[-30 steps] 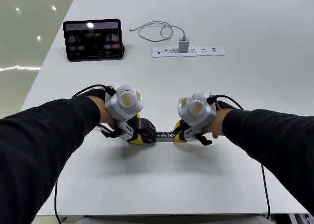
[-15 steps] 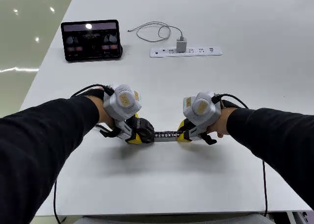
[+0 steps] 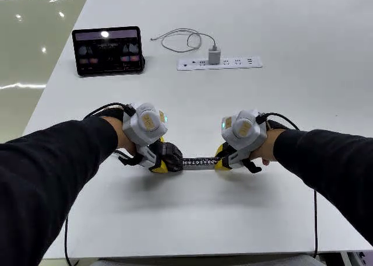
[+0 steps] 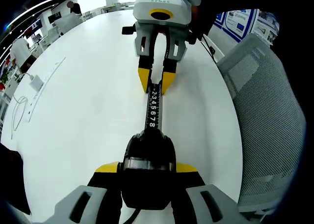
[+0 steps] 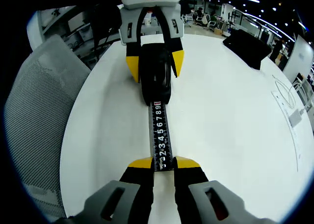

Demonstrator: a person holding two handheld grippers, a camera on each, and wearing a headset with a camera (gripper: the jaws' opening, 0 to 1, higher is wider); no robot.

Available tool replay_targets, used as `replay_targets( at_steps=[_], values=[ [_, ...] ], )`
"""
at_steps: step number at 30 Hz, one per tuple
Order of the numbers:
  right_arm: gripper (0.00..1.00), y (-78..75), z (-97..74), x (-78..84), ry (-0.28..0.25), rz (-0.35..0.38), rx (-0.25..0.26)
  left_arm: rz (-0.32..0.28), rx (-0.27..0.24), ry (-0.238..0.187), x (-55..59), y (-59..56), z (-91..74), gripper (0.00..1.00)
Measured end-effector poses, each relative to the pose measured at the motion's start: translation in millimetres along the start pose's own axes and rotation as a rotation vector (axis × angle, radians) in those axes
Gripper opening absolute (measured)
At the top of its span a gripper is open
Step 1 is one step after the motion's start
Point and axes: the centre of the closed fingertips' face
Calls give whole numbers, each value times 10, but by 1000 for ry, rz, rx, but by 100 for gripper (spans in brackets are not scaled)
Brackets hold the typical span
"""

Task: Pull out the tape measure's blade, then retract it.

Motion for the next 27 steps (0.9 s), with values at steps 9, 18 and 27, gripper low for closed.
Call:
replay_targets(
  at_steps=[9,18,27],
  values=[
    [10,-7,-49,72,5,8,1,2,-3,-2,6,7,6,35],
    [10,-6,-100,142,15,10,3,4,-6,-2,7,16,9,35],
    [10,-15,-157,219,24,13,7,7,-7,-3,-6,9,3,35]
  ],
)
Point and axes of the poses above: the centre of the closed fingertips' face, and the gripper's own axes: z roughly forward along the fingers, y roughly to its left, x roughly out of its underside, and after that the axes turned 1 degree about z, right-handed
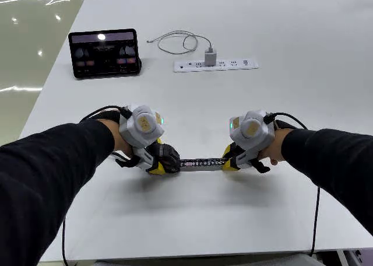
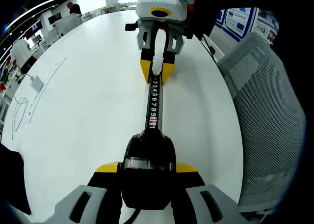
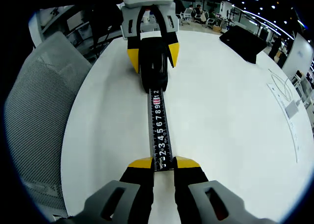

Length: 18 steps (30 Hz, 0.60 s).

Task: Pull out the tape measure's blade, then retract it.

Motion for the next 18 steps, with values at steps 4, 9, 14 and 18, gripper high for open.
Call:
replay_targets(
  at_steps=[4,9,14,18],
  values=[
    [10,-7,-16,20,3,4,2,2,-1,-1,-3,-6,-7,35],
    [10,-17,-42,62,6,8,3,3,-3,1,0,0,-1,35],
    [10,-23,-73,108,-1,22,4,2,-6,-3,7,10,4,35],
    [10,-32,-103,154,4,23,6,-1,-5,-2,17,29,19,35]
  ],
)
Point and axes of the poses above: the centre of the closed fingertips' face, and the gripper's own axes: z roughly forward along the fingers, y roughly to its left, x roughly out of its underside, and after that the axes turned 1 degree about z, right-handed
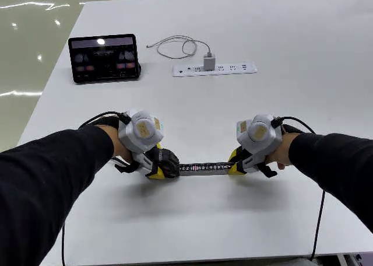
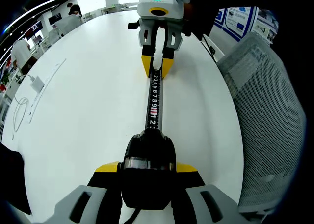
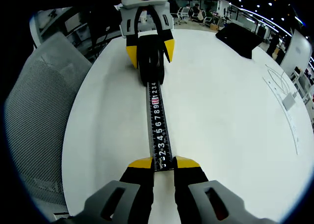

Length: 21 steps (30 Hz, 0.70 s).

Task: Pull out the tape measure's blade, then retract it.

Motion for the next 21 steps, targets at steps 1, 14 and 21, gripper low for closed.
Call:
replay_targets(
  at_steps=[1,14,21],
  values=[
    [10,-4,-5,10,1,2,0,1,0,1,1,0,0,35],
    [10,-7,-69,111,3,8,6,3,-3,-1,12,1,5,35],
    [10,-25,-101,163,8,11,9,2,-4,-2,13,2,4,35]
  ],
)
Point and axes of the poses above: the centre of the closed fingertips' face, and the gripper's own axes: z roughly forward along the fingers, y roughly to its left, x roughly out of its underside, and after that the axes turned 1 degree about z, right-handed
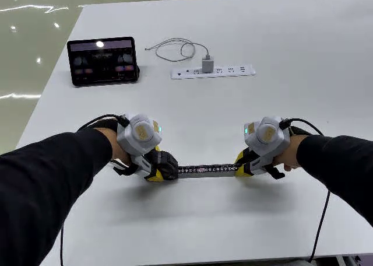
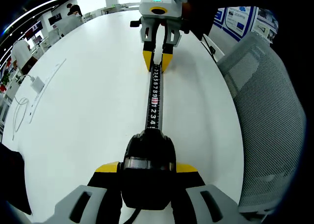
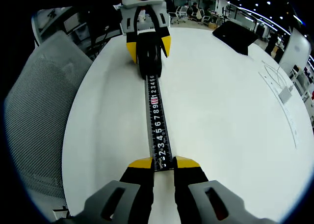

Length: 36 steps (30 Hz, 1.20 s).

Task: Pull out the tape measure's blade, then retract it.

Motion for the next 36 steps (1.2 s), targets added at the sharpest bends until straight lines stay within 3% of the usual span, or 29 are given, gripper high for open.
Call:
replay_targets(
  at_steps=[36],
  values=[
    [10,-77,-196,312,31,18,15,-6,-4,-6,-28,-41,-25,35]
  ],
)
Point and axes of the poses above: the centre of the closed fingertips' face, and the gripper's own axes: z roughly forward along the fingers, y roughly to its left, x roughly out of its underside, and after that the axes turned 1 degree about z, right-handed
